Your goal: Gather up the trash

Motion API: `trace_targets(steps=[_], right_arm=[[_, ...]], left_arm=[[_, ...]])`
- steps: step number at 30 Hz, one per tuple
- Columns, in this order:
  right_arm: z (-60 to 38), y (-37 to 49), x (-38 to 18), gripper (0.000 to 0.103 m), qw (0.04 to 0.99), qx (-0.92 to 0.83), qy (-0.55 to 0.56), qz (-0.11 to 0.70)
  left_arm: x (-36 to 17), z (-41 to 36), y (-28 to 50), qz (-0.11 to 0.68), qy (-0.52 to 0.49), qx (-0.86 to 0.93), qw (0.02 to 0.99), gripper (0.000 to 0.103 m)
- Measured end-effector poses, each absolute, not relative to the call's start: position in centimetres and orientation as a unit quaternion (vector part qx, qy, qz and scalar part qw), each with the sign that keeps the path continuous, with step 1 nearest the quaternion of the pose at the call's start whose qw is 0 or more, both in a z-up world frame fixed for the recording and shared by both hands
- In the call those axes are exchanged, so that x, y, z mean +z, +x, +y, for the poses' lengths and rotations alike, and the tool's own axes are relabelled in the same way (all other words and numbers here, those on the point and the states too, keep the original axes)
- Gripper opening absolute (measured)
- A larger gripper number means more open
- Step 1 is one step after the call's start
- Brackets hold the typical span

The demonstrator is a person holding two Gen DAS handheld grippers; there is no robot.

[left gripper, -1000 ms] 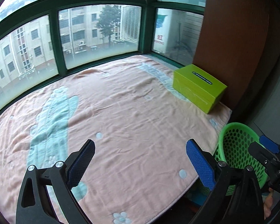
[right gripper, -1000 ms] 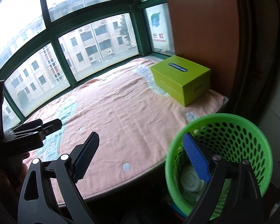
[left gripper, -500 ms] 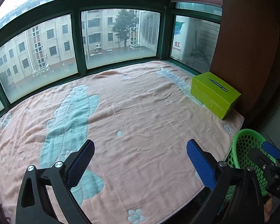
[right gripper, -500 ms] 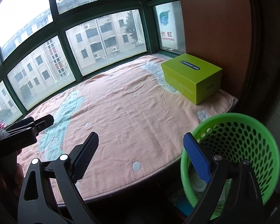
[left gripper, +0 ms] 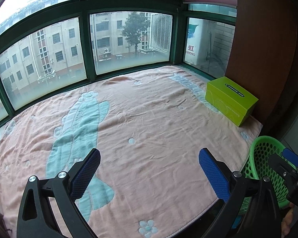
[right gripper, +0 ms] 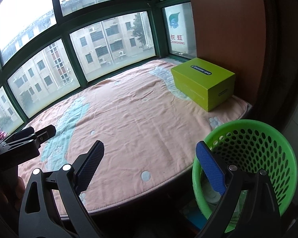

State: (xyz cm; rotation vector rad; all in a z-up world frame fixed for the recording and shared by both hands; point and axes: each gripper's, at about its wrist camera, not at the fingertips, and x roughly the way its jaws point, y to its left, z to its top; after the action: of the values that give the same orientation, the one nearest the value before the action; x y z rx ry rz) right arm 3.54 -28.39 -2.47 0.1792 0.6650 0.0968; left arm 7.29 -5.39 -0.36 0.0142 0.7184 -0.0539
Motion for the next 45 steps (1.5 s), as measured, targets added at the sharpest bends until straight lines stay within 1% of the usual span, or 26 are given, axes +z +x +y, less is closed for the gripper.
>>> trace_targets(steps=[45], right_arm=[[-27.79,3.33,-2.59,0.094,0.940,0.050,0.086,0.326]], left_arm=[[-0.92,-4.64,6.85,0.358,0.003,-0.018,0.933,0.096]])
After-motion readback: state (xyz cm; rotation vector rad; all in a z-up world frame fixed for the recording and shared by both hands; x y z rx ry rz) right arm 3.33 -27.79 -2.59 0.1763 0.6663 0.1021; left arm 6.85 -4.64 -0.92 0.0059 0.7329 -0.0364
